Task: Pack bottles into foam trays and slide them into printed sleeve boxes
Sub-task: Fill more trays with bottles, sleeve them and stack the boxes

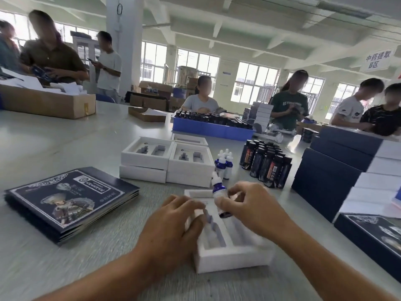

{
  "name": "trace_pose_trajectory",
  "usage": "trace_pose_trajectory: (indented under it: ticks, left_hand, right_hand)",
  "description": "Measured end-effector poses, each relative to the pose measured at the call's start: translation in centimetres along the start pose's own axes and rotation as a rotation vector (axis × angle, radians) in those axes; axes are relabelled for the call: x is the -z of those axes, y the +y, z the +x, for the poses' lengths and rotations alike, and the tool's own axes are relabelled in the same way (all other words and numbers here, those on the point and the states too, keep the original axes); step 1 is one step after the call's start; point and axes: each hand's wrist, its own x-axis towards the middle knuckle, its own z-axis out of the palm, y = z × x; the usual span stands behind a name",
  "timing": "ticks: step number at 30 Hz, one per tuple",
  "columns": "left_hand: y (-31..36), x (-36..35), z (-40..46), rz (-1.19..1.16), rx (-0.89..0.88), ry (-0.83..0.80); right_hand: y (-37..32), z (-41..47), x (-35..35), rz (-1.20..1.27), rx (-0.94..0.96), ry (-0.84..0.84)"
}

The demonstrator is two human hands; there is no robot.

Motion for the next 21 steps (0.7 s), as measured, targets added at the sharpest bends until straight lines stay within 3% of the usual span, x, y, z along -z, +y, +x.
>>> trace_pose_trajectory:
  ticks: [4,11,21]
  left_hand:
    - [0.1,-0.2,-0.4,0.012,0.016,-0.051]
    - [-0.1,-0.2,-0.8,0.008,0.018,-0.126]
    - [-0.1,-0.3,-1.3,0.028,-0.036,-0.2]
  right_hand:
    - [-0.9,-3.5,-1.3,-0.232,0.038,-0.021]
    - [-1.4,-5.0,-1.2,-0.136,0.069,-0.087]
    - [-1.4,-5.7,-2.8,-0.277,0.17,-0.088]
